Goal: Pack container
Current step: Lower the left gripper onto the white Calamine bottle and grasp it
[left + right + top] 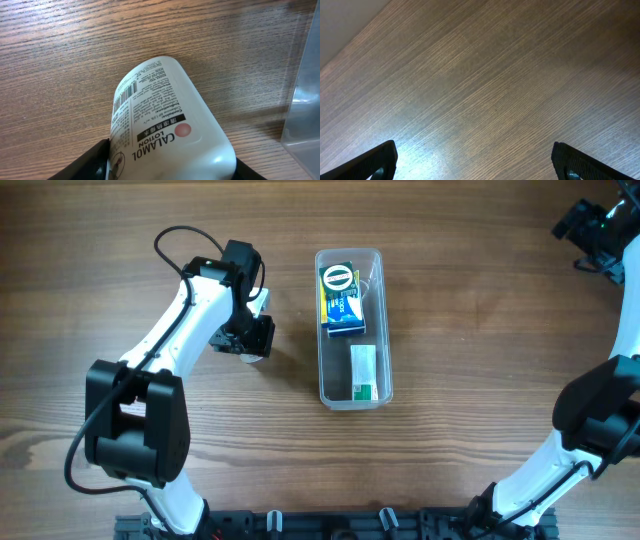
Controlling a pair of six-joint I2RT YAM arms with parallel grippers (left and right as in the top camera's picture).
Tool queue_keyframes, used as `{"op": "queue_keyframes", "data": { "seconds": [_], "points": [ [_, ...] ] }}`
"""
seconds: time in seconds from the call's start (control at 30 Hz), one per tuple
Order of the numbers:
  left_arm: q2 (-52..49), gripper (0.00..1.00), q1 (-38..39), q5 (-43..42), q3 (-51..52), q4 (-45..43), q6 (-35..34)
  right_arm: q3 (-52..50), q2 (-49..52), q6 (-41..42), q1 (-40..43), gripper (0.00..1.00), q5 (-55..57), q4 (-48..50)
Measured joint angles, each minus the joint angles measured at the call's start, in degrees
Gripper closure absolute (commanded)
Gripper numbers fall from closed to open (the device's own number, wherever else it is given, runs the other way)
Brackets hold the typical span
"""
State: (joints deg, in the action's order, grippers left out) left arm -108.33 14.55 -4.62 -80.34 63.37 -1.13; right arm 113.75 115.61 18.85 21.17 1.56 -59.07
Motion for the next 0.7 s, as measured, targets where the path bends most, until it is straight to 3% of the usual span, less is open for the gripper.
{"op": "queue_keyframes", "data": {
  "seconds": [0.57, 0.7],
  "points": [
    [1.2, 0.53, 0.0, 0.4, -0.2, 0.2, 0.0, 0.0, 0.0, 0.0, 0.0, 0.0, 0.0, 0.0],
    [1.3, 0.59, 0.0, 0.4, -0.2, 0.2, 0.0, 0.0, 0.0, 0.0, 0.0, 0.0, 0.0, 0.0]
  ]
}}
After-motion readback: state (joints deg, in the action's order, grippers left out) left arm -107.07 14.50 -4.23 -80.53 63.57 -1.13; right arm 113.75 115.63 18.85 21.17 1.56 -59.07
